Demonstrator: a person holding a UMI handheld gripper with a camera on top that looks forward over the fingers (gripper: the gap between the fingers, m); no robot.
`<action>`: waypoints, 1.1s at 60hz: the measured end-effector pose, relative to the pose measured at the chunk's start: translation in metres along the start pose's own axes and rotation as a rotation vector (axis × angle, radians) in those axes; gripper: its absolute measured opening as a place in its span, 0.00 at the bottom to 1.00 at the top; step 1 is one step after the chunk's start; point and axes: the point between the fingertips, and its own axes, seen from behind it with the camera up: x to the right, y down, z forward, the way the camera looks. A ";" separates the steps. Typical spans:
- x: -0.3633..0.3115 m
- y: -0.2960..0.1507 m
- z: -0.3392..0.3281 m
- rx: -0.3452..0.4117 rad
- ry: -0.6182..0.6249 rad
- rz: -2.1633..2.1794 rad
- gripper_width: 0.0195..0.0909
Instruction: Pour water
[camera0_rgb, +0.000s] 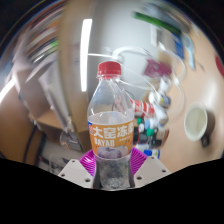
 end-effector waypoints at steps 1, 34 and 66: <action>-0.012 -0.008 0.000 0.021 0.027 -0.087 0.30; 0.191 -0.291 -0.176 0.282 0.698 -1.256 0.40; 0.245 -0.277 -0.181 0.246 0.683 -1.248 0.52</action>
